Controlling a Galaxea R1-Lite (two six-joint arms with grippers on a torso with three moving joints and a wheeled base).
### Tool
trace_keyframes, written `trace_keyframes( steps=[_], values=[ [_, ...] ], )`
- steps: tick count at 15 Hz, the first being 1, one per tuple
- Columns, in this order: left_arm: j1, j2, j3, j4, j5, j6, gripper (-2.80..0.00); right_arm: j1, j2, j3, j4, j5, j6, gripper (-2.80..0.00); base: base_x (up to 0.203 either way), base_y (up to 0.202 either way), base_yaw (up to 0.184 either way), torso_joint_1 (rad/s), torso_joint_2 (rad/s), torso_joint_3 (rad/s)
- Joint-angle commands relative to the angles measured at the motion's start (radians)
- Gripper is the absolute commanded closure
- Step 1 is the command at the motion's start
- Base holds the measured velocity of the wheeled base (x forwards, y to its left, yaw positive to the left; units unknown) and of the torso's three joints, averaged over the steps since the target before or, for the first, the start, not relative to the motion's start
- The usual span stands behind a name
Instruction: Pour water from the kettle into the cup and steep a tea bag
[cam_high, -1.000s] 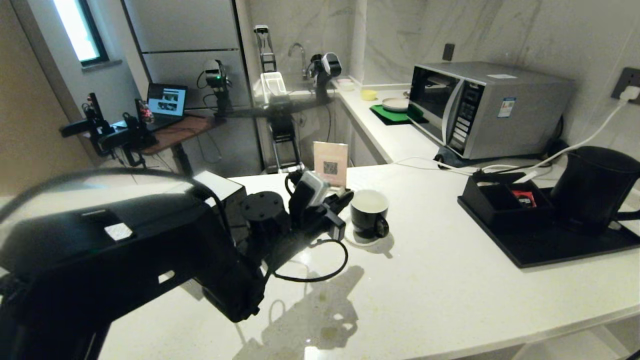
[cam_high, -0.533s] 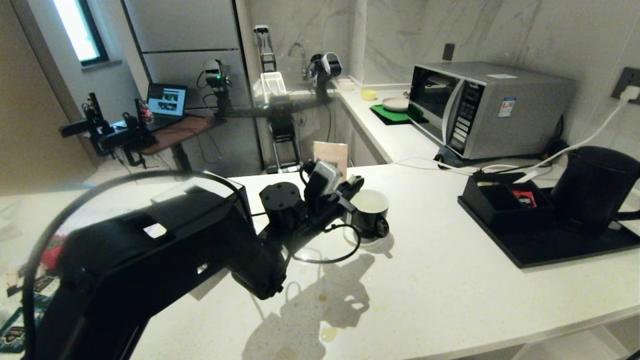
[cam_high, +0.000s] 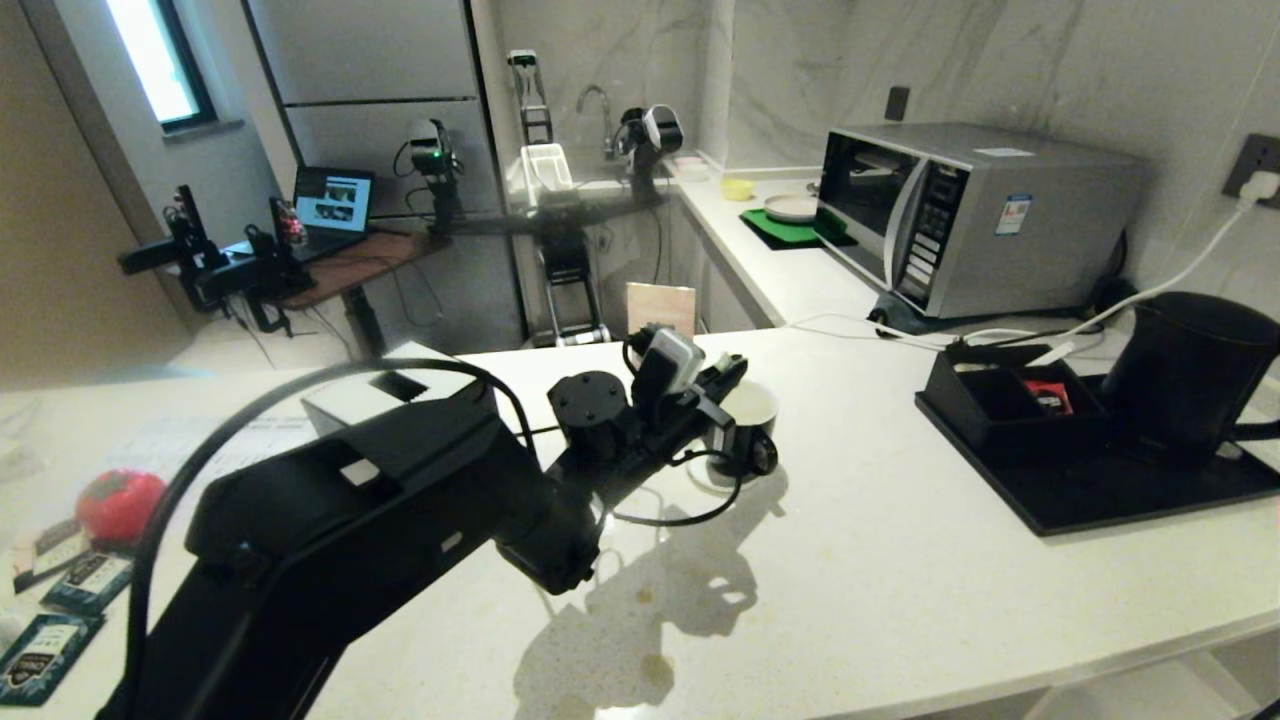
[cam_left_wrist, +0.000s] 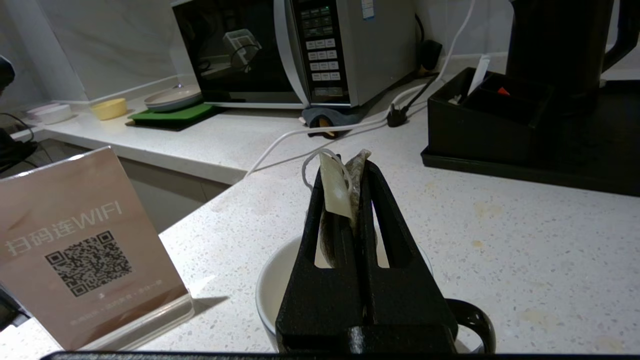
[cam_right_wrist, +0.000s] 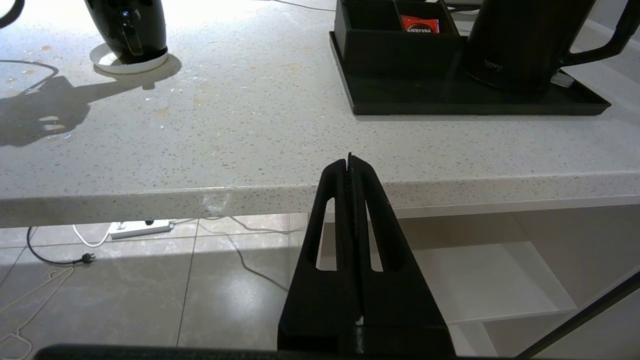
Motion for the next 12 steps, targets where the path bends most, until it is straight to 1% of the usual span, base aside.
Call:
trace_keyframes(
  steps=[1, 10, 12],
  values=[
    [-0.005, 0.025, -0.017, -0.009, -0.001, -0.003, 0.0, 0.0, 0.0, 0.0, 0.0, 0.0, -0.001, 0.0, 0.0, 0.0, 0.0, 0.0, 0.0, 0.0],
    [-0.026, 0.067, -0.049, 0.014, 0.001, -0.017, 0.0, 0.0, 0.0, 0.0, 0.0, 0.0, -0.001, 0.0, 0.0, 0.0, 0.0, 0.0, 0.0, 0.0],
    [-0.026, 0.066, -0.087, 0.02, 0.001, -0.017, 0.0, 0.0, 0.0, 0.0, 0.0, 0.0, -0.001, 0.0, 0.0, 0.0, 0.0, 0.0, 0.0, 0.0]
  ],
)
